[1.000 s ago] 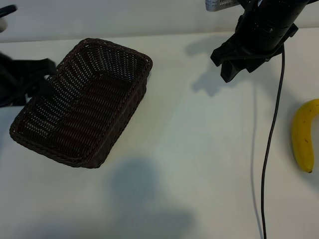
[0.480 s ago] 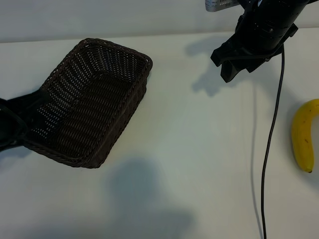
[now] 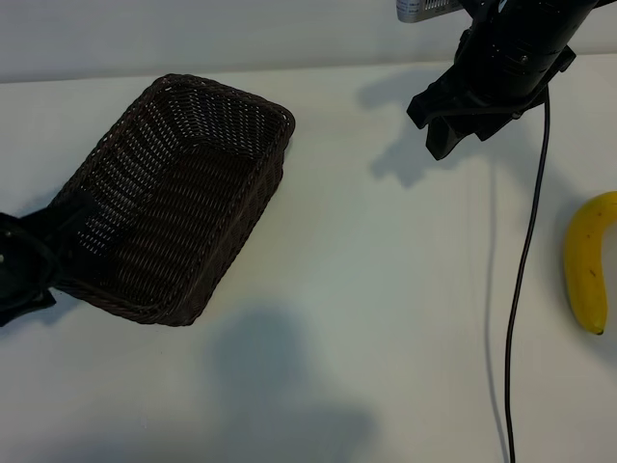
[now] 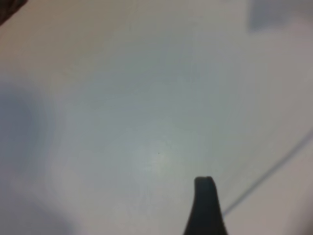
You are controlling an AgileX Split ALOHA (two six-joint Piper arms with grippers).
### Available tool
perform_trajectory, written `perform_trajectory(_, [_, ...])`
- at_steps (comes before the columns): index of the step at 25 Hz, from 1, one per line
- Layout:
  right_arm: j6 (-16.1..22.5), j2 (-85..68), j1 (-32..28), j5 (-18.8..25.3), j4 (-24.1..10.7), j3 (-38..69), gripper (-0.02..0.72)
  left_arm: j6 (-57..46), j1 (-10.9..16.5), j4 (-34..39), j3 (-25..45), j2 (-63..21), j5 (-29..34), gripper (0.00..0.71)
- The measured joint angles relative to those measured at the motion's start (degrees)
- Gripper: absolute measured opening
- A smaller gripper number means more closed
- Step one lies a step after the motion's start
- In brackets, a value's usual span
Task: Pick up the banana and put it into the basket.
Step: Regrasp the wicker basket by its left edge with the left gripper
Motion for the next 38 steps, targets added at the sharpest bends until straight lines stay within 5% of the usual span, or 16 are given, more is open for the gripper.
perform_trajectory(15, [0.00, 0.00, 0.00, 0.00, 0.63, 0.00, 0.532, -3.12, 0.00, -0.11, 5.89, 0.30, -10.03, 0.540])
perform_trajectory(38, [-0.31, 0.00, 0.00, 0.00, 2.21, 0.00, 0.532, -3.65, 0.00, -0.10, 5.96, 15.48, -21.14, 0.523])
